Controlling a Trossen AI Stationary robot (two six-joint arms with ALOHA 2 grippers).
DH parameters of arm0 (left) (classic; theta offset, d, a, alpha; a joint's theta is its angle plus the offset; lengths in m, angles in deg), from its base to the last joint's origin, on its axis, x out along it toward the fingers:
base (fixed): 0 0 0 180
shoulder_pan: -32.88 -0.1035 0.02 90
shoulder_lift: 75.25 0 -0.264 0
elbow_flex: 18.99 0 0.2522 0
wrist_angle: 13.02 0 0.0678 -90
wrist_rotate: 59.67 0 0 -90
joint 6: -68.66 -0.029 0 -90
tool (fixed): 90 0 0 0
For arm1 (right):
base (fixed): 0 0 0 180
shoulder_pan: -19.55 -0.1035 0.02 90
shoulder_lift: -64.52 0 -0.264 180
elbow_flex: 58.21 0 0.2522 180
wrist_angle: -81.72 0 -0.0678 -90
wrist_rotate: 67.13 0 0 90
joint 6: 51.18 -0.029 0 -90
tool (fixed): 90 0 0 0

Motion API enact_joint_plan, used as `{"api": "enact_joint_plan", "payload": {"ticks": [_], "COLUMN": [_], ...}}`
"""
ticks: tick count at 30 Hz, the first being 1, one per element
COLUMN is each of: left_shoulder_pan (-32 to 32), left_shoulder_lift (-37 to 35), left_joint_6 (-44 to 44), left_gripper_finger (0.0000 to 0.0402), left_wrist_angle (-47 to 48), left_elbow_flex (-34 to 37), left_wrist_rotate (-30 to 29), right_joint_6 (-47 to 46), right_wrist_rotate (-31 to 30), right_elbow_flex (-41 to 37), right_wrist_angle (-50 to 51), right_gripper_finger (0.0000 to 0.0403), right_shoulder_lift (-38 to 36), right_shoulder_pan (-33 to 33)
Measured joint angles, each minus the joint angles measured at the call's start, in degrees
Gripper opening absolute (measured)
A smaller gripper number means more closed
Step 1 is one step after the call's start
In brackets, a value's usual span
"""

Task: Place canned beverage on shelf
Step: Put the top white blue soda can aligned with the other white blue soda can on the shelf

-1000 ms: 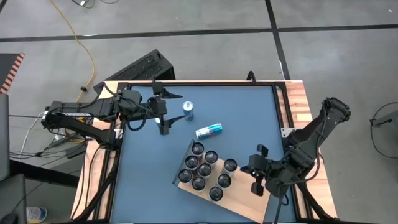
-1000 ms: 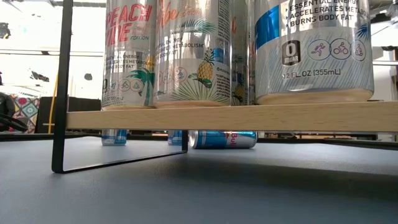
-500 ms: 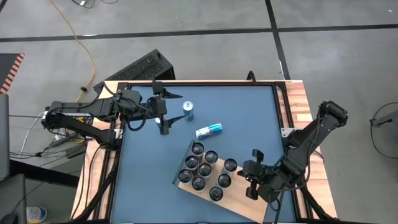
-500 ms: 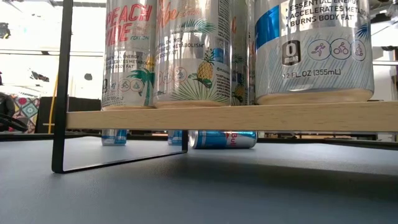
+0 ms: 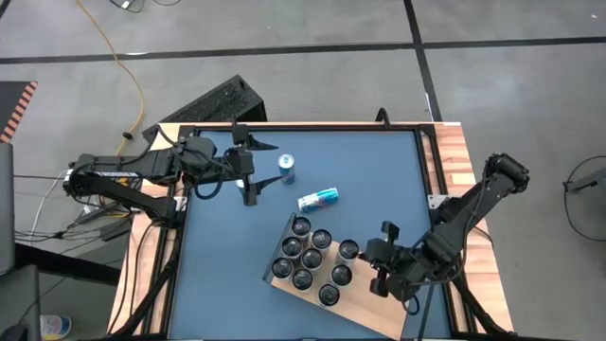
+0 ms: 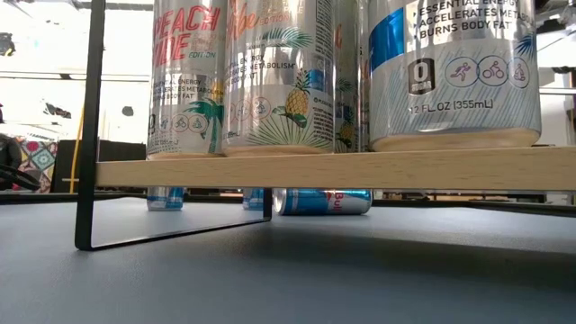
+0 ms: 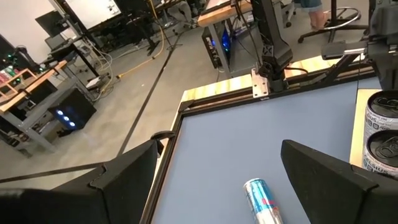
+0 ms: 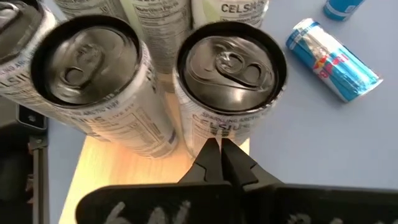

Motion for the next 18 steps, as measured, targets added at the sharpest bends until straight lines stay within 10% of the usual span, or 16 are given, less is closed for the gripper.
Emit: {"api": "enact_joint_plan", "payload": {"ticks": [18], "left_shoulder_pan": [0.0], "left_shoulder_lift": [0.0], "left_joint_6": [0.0], "left_gripper_finger": [0.033], "left_wrist_angle": [0.0], "left_elbow_flex": [0.0], "left_wrist_rotate": [0.0], "right_joint_6": [-0.6], "right_wrist_rotate": [-0.2], "right_elbow_flex": [0.0], "right_wrist_angle": [3.3], "right_gripper_finger": [0.0], "right_shoulder_lift": [0.0], "right_shoulder_pan": [1.3]}}
